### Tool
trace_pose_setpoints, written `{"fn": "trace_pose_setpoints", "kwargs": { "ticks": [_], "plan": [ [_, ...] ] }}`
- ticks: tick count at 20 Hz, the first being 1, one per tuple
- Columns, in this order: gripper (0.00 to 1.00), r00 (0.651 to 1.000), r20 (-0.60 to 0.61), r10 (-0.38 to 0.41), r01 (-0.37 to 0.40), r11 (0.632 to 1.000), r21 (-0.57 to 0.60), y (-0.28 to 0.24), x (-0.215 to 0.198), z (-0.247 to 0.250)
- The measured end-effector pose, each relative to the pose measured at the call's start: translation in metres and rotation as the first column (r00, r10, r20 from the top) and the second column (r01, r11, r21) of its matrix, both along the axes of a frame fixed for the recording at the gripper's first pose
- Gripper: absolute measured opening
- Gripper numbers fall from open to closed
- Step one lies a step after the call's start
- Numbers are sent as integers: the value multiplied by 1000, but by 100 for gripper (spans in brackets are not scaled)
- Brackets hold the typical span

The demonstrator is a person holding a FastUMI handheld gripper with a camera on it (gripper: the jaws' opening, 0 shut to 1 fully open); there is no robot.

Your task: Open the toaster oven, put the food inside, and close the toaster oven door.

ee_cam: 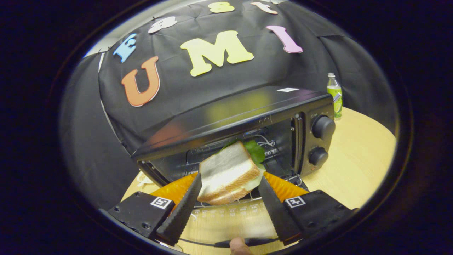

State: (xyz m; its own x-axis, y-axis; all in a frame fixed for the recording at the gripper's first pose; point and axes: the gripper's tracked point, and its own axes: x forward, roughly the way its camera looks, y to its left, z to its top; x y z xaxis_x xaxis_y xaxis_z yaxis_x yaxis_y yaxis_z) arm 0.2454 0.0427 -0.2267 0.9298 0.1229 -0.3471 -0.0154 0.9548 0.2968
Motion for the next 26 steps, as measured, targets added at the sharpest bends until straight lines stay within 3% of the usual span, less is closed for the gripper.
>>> {"fn": "trace_pose_setpoints", "kwargs": {
  "ticks": [4,6,10,13,16,17,19,21,26],
  "plan": [
    [100,999,-47,11,-17,994,-111,5,12,-20],
    [100,1000,-1,27,-26,989,-144,8,24,-12],
    [100,995,19,100,-90,949,-302,7,42,-11],
    [100,990,34,134,-113,928,-355,6,49,-11],
    [100,987,46,156,-132,934,-333,8,41,-13],
    [100,984,37,175,-151,922,-355,8,37,-15],
    [100,977,-91,192,-213,867,-451,2,26,-44],
    [100,978,-55,199,-200,849,-488,5,23,-46],
    [100,988,-54,145,-154,897,-414,7,-4,-38]
  ]
}}
